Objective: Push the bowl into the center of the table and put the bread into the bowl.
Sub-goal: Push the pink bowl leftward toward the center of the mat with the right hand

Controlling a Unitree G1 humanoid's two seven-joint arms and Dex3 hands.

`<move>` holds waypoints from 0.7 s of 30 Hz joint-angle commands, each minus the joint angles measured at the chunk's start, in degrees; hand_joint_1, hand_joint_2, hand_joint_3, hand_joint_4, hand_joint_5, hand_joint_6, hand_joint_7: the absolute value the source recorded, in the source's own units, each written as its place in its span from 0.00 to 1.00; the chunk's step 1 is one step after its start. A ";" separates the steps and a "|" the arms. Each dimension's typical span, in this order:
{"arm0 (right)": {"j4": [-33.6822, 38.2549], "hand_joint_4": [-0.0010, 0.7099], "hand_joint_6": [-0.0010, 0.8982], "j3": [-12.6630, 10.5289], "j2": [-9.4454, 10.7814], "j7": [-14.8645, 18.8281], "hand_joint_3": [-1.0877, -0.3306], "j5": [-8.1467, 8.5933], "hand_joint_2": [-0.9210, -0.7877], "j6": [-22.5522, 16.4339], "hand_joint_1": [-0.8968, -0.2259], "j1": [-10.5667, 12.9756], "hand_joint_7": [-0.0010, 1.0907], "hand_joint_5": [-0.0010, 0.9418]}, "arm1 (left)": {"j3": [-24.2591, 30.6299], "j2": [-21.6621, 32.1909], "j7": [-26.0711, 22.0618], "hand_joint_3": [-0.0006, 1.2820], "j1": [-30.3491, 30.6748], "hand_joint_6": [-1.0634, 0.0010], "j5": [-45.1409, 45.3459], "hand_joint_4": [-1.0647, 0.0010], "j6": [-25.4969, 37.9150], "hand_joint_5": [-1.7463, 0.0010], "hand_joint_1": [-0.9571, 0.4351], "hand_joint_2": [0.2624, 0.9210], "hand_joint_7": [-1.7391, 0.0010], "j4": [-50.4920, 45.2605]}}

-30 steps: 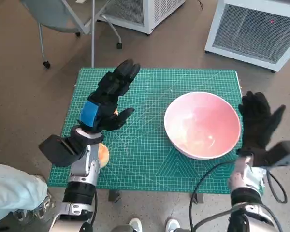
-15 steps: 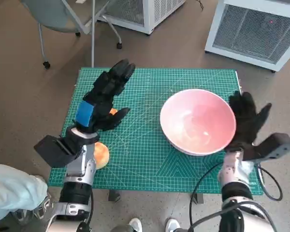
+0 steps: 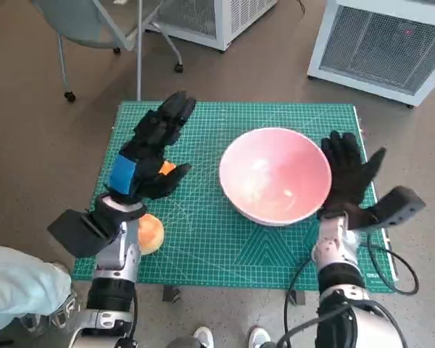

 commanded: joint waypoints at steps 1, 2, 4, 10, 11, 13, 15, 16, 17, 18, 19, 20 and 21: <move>1.11 0.51 0.45 0.39 1.20 -1.40 0.45 -0.70 0.00 1.40 0.56 -0.63 0.37 0.01 | 0.38 0.83 0.85 0.24 1.71 0.74 0.83 0.71 -0.76 1.00 0.29 1.00 0.90 -1.82; 1.15 0.51 0.45 0.50 1.33 -1.50 0.45 -0.85 0.00 1.50 0.56 -0.77 0.37 0.01 | 0.37 0.90 1.00 0.24 1.90 0.74 0.90 0.72 -0.81 1.00 0.29 1.00 0.90 -2.02; 1.24 0.51 0.46 0.65 1.73 -1.59 0.45 -0.97 0.00 1.77 0.56 -1.11 0.37 0.01 | 0.39 1.07 1.39 0.23 2.23 0.74 1.10 0.72 -0.93 1.00 0.28 1.00 0.90 -2.34; 1.41 0.52 0.46 1.30 2.67 -1.50 0.44 -1.39 0.00 2.55 0.58 -1.89 0.36 0.01 | 0.46 1.42 2.66 0.24 3.01 0.74 1.83 0.72 -1.26 1.00 0.28 1.00 0.90 -3.07; 1.48 0.52 0.46 1.41 2.73 -1.53 0.44 -1.50 0.00 2.80 0.58 -2.03 0.36 0.01 | 0.48 1.48 2.85 0.24 3.13 0.74 1.92 0.72 -1.35 1.00 0.28 1.00 0.91 -3.14; 1.60 0.51 0.46 1.59 2.82 -1.61 0.44 -1.69 0.00 3.18 0.58 -2.25 0.36 0.01 | 0.50 1.54 3.15 0.24 3.33 0.73 2.09 0.72 -1.53 1.00 0.28 1.00 0.91 -3.25; 1.68 0.50 0.47 1.77 2.94 -1.74 0.44 -1.98 0.00 3.44 0.58 -2.43 0.36 0.00 | 0.51 1.57 3.41 0.24 3.47 0.73 2.27 0.72 -1.75 1.00 0.28 1.00 0.91 -3.27; 1.71 0.50 0.47 1.83 3.00 -1.80 0.44 -2.15 0.00 3.53 0.58 -2.50 0.36 0.00 | 0.51 1.58 3.52 0.24 3.53 0.73 2.35 0.73 -1.85 1.00 0.28 1.00 0.91 -3.26; 1.74 0.50 0.47 2.04 3.16 -1.96 0.44 -2.46 0.00 3.60 0.58 -2.63 0.36 0.00 | 0.52 1.58 3.62 0.24 3.59 0.73 2.35 0.73 -1.88 1.00 0.28 1.00 0.91 -3.27; 1.76 0.50 0.47 2.16 3.26 -2.07 0.44 -2.70 0.00 3.66 0.58 -2.72 0.36 0.00 | 0.52 1.57 3.71 0.24 3.64 0.73 2.34 0.72 -1.90 1.00 0.28 1.00 0.91 -3.27; 1.79 0.50 0.48 2.29 3.37 -2.18 0.44 -2.96 0.00 3.77 0.58 -2.85 0.36 0.00 | 0.53 1.56 3.77 0.25 3.70 0.73 2.25 0.72 -1.87 1.00 0.28 1.00 0.91 -3.29; 1.81 0.50 0.48 2.34 3.43 -2.26 0.44 -3.15 0.00 3.85 0.58 -2.93 0.36 0.00 | 0.51 1.56 3.83 0.25 3.73 0.73 2.20 0.72 -1.85 1.00 0.28 1.00 0.91 -3.29; 1.84 0.50 0.48 2.37 3.48 -2.32 0.44 -3.29 0.00 3.99 0.58 -3.05 0.35 0.00 | 0.51 1.55 3.87 0.25 3.76 0.73 2.12 0.72 -1.84 1.00 0.28 1.00 0.91 -3.26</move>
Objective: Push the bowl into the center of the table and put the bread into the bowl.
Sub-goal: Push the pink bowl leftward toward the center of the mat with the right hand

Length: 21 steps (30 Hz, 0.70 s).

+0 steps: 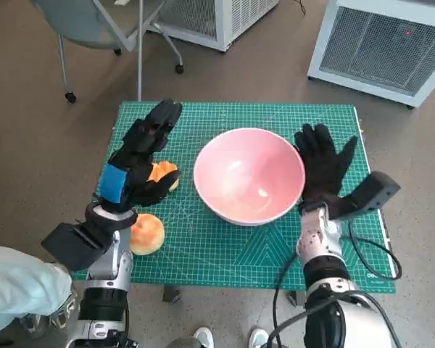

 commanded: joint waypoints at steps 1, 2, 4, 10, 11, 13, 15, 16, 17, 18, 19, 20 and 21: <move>1.05 0.50 0.48 0.44 0.78 -1.29 0.44 -0.89 0.00 1.43 0.58 -0.12 0.35 0.00 | 0.40 0.30 0.54 0.25 0.57 0.73 0.13 0.72 -0.74 1.00 0.28 1.00 0.91 -0.88; 1.11 0.50 0.48 0.49 0.80 -1.34 0.43 -0.97 0.00 1.60 0.58 -0.25 0.35 0.00 | 0.41 0.29 0.53 0.25 0.58 0.73 -0.02 0.72 -0.66 1.00 0.28 1.00 0.91 -0.85; 1.21 0.50 0.49 0.59 0.83 -1.45 0.43 -1.10 0.00 1.92 0.59 -0.45 0.35 0.00 | 0.42 0.25 0.51 0.25 0.57 0.73 -0.23 0.72 -0.53 1.00 0.28 1.00 0.91 -0.77; 1.29 0.50 0.50 1.24 0.70 -1.90 0.42 -2.11 0.00 2.66 0.60 -0.97 0.35 0.00 | 0.50 0.09 0.56 0.25 0.51 0.72 -0.45 0.72 -0.53 1.00 0.29 1.00 0.91 -0.26; 1.29 0.50 0.50 1.29 0.63 -1.92 0.41 -2.23 0.00 2.72 0.60 -0.99 0.35 0.00 | 0.51 0.08 0.57 0.25 0.49 0.72 -0.45 0.72 -0.55 1.00 0.29 1.00 0.91 -0.19; 1.24 0.50 0.50 1.40 -0.02 -1.76 0.41 -2.57 0.00 2.88 0.61 -0.98 0.35 0.00 | 0.47 -0.02 0.61 0.25 0.45 0.72 -0.43 0.72 -0.49 1.00 0.29 1.00 0.91 -0.07; 1.14 0.50 0.50 1.61 -0.78 -1.69 0.41 -3.01 0.00 2.94 0.61 -0.93 0.34 0.00 | 0.40 -0.13 0.68 0.25 0.45 0.72 -0.33 0.72 -0.52 1.00 0.29 1.00 0.92 0.00; 1.10 0.50 0.50 1.71 -1.04 -1.70 0.40 -3.18 0.00 2.93 0.61 -0.90 0.34 0.00 | 0.38 -0.17 0.72 0.25 0.44 0.72 -0.26 0.72 -0.56 1.00 0.29 1.00 0.92 0.06; 0.97 0.50 0.50 2.06 -1.46 -1.76 0.40 -3.58 0.00 2.61 0.61 -0.84 0.34 0.00 | 0.38 -0.18 0.74 0.25 0.39 0.72 -0.22 0.72 -0.58 1.00 0.29 1.00 0.92 0.19; 0.87 0.50 0.50 2.31 -1.75 -1.79 0.41 -3.85 0.00 2.38 0.60 -0.80 0.34 0.00 | 0.39 -0.18 0.76 0.25 0.36 0.72 -0.19 0.72 -0.59 1.00 0.29 1.00 0.92 0.27; 0.68 0.50 0.50 2.67 -2.17 -1.78 0.41 -4.20 0.00 1.96 0.60 -0.76 0.34 0.00 | 0.37 -0.20 0.79 0.25 0.33 0.72 -0.16 0.72 -0.55 1.00 0.29 1.00 0.92 0.29; 0.56 0.49 0.50 2.89 -2.47 -1.76 0.41 -4.44 0.00 1.70 0.59 -0.75 0.34 0.00 | 0.36 -0.22 0.83 0.25 0.28 0.72 -0.13 0.72 -0.53 1.00 0.29 1.00 0.92 0.33; 0.35 0.49 0.49 3.16 -2.91 -1.66 0.41 -4.79 0.00 1.21 0.59 -0.76 0.34 0.00 | 0.30 -0.25 0.87 0.25 0.24 0.72 -0.08 0.72 -0.51 1.00 0.29 1.00 0.92 0.33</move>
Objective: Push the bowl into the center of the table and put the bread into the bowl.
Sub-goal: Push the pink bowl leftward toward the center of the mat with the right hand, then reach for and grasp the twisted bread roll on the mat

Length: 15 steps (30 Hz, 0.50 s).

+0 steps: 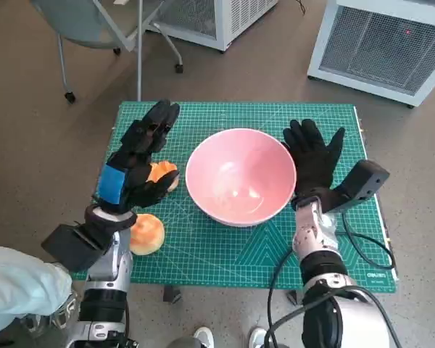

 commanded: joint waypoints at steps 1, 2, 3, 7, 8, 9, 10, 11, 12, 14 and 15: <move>-0.06 0.49 0.49 1.20 -2.15 -0.55 0.42 -1.77 0.00 -0.90 0.58 0.50 0.33 0.00 | 0.24 -0.13 0.54 0.25 -0.03 0.72 0.08 0.72 -0.50 1.00 0.30 1.00 0.92 0.11; -0.35 0.48 0.48 1.55 -2.54 -0.42 0.42 -2.18 0.00 -1.63 0.58 0.49 0.33 0.00 | 0.19 -0.17 0.58 0.25 -0.09 0.72 0.10 0.72 -0.54 1.00 0.30 1.00 0.92 0.18; -0.55 0.47 0.47 1.78 -2.80 -0.33 0.42 -2.47 0.00 -2.15 0.58 0.49 0.32 0.00 | 0.16 -0.19 0.62 0.25 -0.13 0.72 0.12 0.72 -0.56 1.00 0.30 1.00 0.92 0.23; -2.20 0.41 0.44 3.17 -3.93 1.27 0.42 -3.39 0.00 -6.27 0.58 0.97 0.31 0.00 | 0.15 -0.34 0.53 0.25 -0.72 0.72 -0.11 0.73 -0.62 1.00 0.30 1.00 0.92 1.06; -2.79 0.39 0.43 3.49 -4.15 2.02 0.42 -3.55 0.00 -7.53 0.58 1.22 0.31 0.00 | 0.08 -0.43 0.55 0.25 -0.90 0.72 -0.12 0.73 -0.53 1.00 0.30 1.00 0.92 1.15; -3.16 0.38 0.42 3.72 -4.32 2.55 0.42 -3.65 0.00 -8.40 0.59 1.38 0.30 0.00 | 0.03 -0.51 0.58 0.25 -1.05 0.72 -0.10 0.73 -0.49 1.00 0.30 1.00 0.92 1.26; -4.02 0.36 0.42 4.36 -4.55 3.79 0.42 -4.05 0.00 -10.04 0.59 1.79 0.30 0.00 | -0.08 -0.67 0.65 0.25 -1.26 0.72 -0.02 0.73 -0.47 1.00 0.30 1.00 0.92 1.41; -4.60 0.33 0.39 4.84 -4.71 4.67 0.43 -4.31 0.00 -11.22 0.59 2.07 0.29 0.00 | -0.16 -0.79 0.70 0.25 -1.40 0.72 0.03 0.73 -0.47 1.00 0.30 1.00 0.92 1.52; -5.53 0.32 0.38 5.60 -4.95 5.93 0.43 -4.79 0.00 -12.78 0.59 2.58 0.29 0.00 | -0.27 -0.94 0.76 0.25 -1.61 0.72 0.10 0.73 -0.44 1.00 0.29 1.00 0.92 1.67; -7.48 0.27 0.32 6.99 -5.40 8.01 0.44 -5.61 0.00 -15.47 0.56 3.67 0.27 0.00 | -0.48 -1.21 0.75 0.25 -2.02 0.71 0.09 0.73 -0.32 1.00 0.29 1.00 0.92 1.93; -8.41 0.24 0.27 7.63 -5.61 8.86 0.46 -5.90 0.00 -16.62 0.53 4.20 0.25 0.00 | -0.56 -1.34 0.71 0.25 -2.22 0.71 0.05 0.73 -0.25 1.00 0.29 1.00 0.92 2.05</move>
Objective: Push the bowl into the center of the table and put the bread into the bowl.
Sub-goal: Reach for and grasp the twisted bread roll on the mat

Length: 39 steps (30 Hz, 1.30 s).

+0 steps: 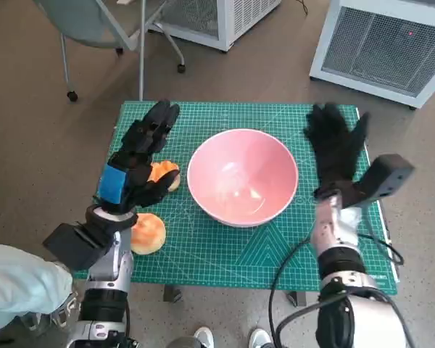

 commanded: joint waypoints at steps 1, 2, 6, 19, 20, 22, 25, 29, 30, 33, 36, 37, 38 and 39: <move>-4.58 0.22 0.24 3.60 -1.11 4.78 0.47 -2.70 0.00 -6.05 0.51 4.46 0.24 0.00 | -0.47 -1.09 0.19 0.25 -1.87 0.71 -0.06 0.73 -0.16 1.00 0.29 1.00 0.92 0.93; -5.64 0.21 0.23 4.25 -1.33 5.30 0.47 -3.09 0.00 -7.16 0.50 5.08 0.23 0.00 | -0.52 -1.20 0.11 0.25 -2.05 0.71 -0.13 0.73 -0.15 1.00 0.29 1.00 0.93 1.11; -11.89 0.17 0.16 7.08 -2.31 6.39 0.50 -5.06 0.00 -11.43 0.47 8.49 0.21 0.00 | -0.68 -1.69 -0.48 0.25 -2.96 0.71 -0.47 0.73 -0.12 1.00 0.29 1.00 0.93 1.99; -43.44 0.17 0.01 12.79 -3.59 4.51 0.46 -6.62 0.00 -10.68 0.44 23.32 0.40 0.00 | -1.48 -3.13 -3.95 0.25 -6.11 0.71 -2.85 0.72 1.14 1.00 0.31 1.00 0.93 1.93; -45.22 0.17 0.00 13.03 -3.55 4.16 0.46 -6.72 0.00 -10.18 0.43 24.20 0.41 0.00 | -1.47 -3.12 -4.21 0.25 -6.31 0.71 -3.05 0.72 1.21 1.00 0.31 1.00 0.93 1.99; -48.16 0.17 0.00 13.48 -3.54 3.69 0.46 -6.62 0.00 -9.26 0.43 25.78 0.42 0.00 | -1.43 -3.10 -4.86 0.25 -6.75 0.71 -3.52 0.72 1.31 1.00 0.31 1.00 0.93 2.17; -51.02 0.17 0.00 13.90 -3.83 3.53 0.45 -5.92 0.00 -8.32 0.43 27.56 0.42 0.00 | -1.31 -3.03 -6.07 0.25 -7.47 0.71 -4.34 0.73 1.57 1.00 0.31 1.00 0.93 2.31; -53.18 0.17 0.00 14.20 -3.96 3.47 0.45 -4.99 0.00 -7.26 0.43 28.79 0.42 0.00 | -0.89 -2.82 -7.68 0.25 -8.27 0.71 -5.35 0.73 1.79 1.00 0.31 1.00 0.93 2.77; -53.55 0.17 0.00 14.26 -3.96 3.47 0.45 -4.77 0.00 -7.06 0.43 28.97 0.42 0.00 | -0.80 -2.74 -8.08 0.25 -8.44 0.71 -5.64 0.73 1.83 1.00 0.31 1.00 0.93 2.88; -54.28 0.17 0.00 14.33 -4.02 3.44 0.45 -4.43 0.00 -6.56 0.43 29.32 0.42 0.00 | -0.45 -2.49 -9.13 0.25 -8.87 0.71 -6.35 0.73 1.73 1.00 0.31 1.00 0.93 3.31; -54.82 0.16 0.00 14.43 -3.95 3.03 0.46 -4.57 0.00 -6.12 0.43 29.59 0.41 0.00 | -0.09 -2.28 -9.99 0.25 -9.02 0.71 -6.76 0.73 1.63 1.00 0.31 1.00 0.93 3.47; -55.04 0.16 0.00 14.48 -3.91 2.84 0.46 -4.75 0.00 -5.99 0.43 29.67 0.41 0.00 | 0.03 -2.16 -10.29 0.25 -9.01 0.71 -6.88 0.72 1.62 1.00 0.31 1.00 0.93 3.49; -55.25 0.16 0.00 14.54 -3.86 2.68 0.46 -4.91 0.00 -5.89 0.43 29.77 0.41 0.00 | 0.14 -2.08 -10.55 0.25 -8.98 0.71 -7.00 0.72 1.61 1.00 0.31 1.00 0.93 3.49; -55.37 0.16 0.00 14.63 -3.81 2.40 0.46 -5.27 0.00 -5.88 0.43 29.85 0.41 0.00 | 0.27 -1.85 -10.88 0.25 -8.91 0.71 -7.12 0.73 1.60 1.00 0.31 1.00 0.93 3.46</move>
